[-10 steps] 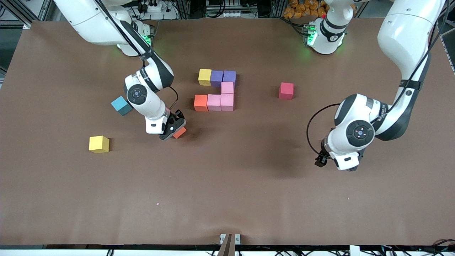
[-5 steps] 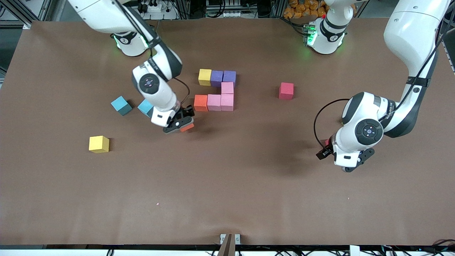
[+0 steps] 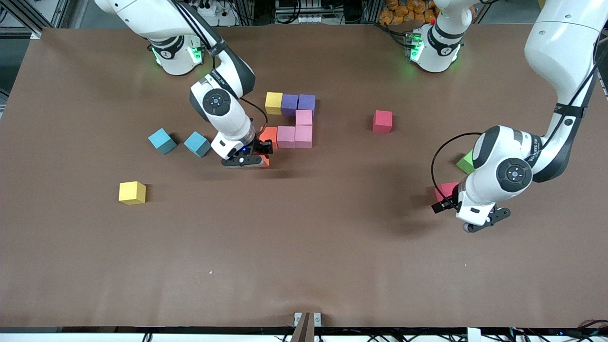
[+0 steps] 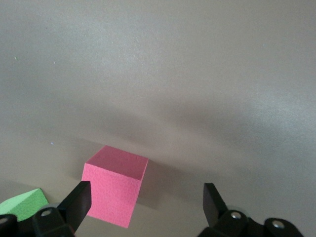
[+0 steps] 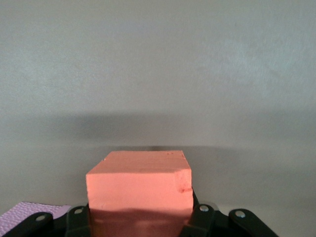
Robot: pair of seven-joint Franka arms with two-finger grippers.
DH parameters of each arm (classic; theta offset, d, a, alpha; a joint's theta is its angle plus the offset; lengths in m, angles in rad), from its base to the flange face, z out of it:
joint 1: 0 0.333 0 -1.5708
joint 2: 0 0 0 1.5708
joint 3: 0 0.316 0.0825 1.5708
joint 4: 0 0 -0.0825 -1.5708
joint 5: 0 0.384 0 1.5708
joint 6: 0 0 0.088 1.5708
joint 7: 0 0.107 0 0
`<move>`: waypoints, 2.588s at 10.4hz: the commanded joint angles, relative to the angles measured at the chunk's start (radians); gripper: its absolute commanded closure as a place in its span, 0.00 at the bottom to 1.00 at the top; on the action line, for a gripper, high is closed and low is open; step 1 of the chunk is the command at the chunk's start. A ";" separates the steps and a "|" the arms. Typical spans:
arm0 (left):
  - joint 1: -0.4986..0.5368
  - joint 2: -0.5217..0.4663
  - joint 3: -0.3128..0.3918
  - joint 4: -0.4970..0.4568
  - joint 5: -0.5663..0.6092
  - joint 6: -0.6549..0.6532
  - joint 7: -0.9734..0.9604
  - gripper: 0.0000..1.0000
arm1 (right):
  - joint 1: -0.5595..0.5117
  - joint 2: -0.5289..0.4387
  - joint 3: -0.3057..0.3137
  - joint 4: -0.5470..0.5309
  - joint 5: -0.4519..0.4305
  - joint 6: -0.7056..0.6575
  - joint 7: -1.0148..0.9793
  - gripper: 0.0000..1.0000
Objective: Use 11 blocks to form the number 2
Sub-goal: 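Grasp the red cube with the left gripper while the right gripper carries orange, then place the orange cube with the right gripper while the left gripper carries red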
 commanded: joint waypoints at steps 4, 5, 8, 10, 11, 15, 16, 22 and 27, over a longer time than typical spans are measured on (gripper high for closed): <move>0.036 -0.068 -0.017 -0.067 -0.002 0.026 0.059 0.00 | 0.044 0.061 -0.008 0.022 -0.076 0.048 0.111 0.57; 0.042 -0.065 -0.017 -0.096 -0.002 0.070 0.059 0.00 | 0.046 0.067 -0.008 0.022 -0.089 0.048 0.118 0.57; 0.059 -0.059 -0.014 -0.157 0.001 0.135 0.094 0.00 | 0.047 0.080 -0.008 0.024 -0.092 0.050 0.125 0.57; 0.061 -0.036 -0.011 -0.158 0.014 0.135 0.124 0.00 | 0.069 0.103 -0.018 0.036 -0.177 0.050 0.210 0.57; 0.062 -0.031 -0.009 -0.160 0.042 0.135 0.128 0.00 | 0.076 0.119 -0.019 0.051 -0.249 0.047 0.286 0.57; 0.082 -0.002 -0.009 -0.169 0.073 0.135 0.182 0.00 | 0.074 0.122 -0.019 0.059 -0.284 0.037 0.313 0.57; 0.082 0.012 -0.009 -0.169 0.073 0.135 0.184 0.00 | 0.069 0.122 -0.019 0.059 -0.285 0.034 0.310 0.56; 0.082 0.038 -0.005 -0.169 0.074 0.135 0.242 0.00 | 0.060 0.114 -0.019 0.054 -0.285 0.028 0.307 0.56; 0.094 0.030 -0.005 -0.167 0.073 0.130 0.240 0.63 | 0.060 0.120 -0.018 0.051 -0.284 0.028 0.316 0.56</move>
